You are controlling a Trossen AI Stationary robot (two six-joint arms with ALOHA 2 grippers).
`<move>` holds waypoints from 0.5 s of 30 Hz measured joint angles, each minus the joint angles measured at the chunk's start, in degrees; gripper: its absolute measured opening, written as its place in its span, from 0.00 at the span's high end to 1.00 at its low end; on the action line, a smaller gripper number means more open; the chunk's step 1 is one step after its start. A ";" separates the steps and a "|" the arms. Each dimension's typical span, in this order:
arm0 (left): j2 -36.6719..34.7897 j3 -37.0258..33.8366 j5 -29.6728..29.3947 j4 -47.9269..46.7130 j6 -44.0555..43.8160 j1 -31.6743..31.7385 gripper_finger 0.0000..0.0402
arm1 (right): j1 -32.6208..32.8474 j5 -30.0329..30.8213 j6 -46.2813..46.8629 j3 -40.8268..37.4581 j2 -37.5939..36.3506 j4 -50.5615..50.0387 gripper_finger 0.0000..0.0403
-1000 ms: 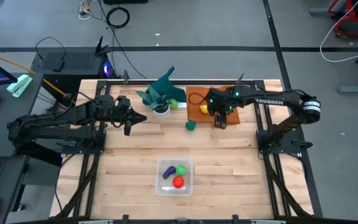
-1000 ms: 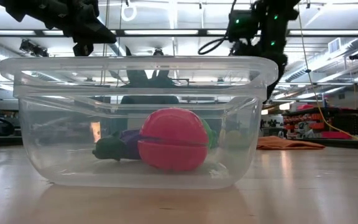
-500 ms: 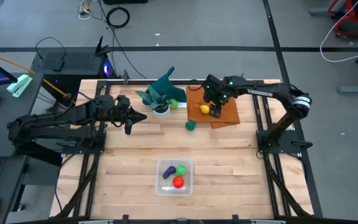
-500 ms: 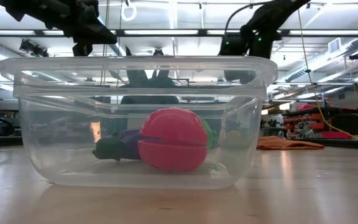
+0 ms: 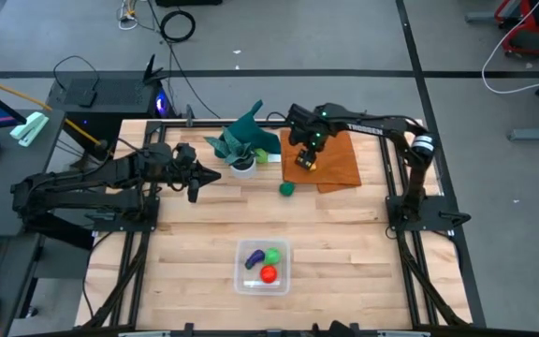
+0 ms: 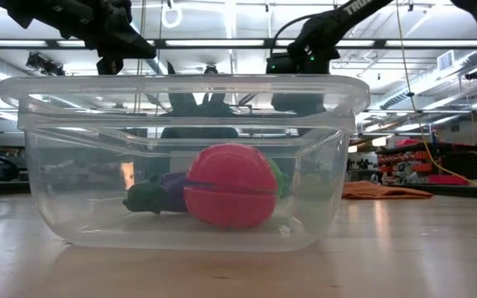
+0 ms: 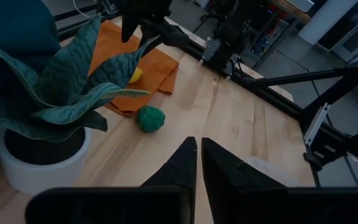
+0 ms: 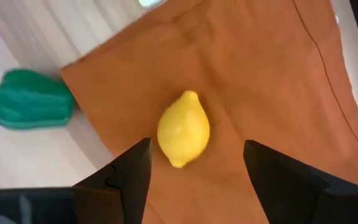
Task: Pick and placing Produce into tupperware
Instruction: Put the lemon into the transparent bin
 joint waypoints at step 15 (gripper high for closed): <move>0.00 -0.02 0.03 -0.03 -1.15 0.00 0.92 | -0.84 -2.33 4.09 0.13 3.33 1.65 0.21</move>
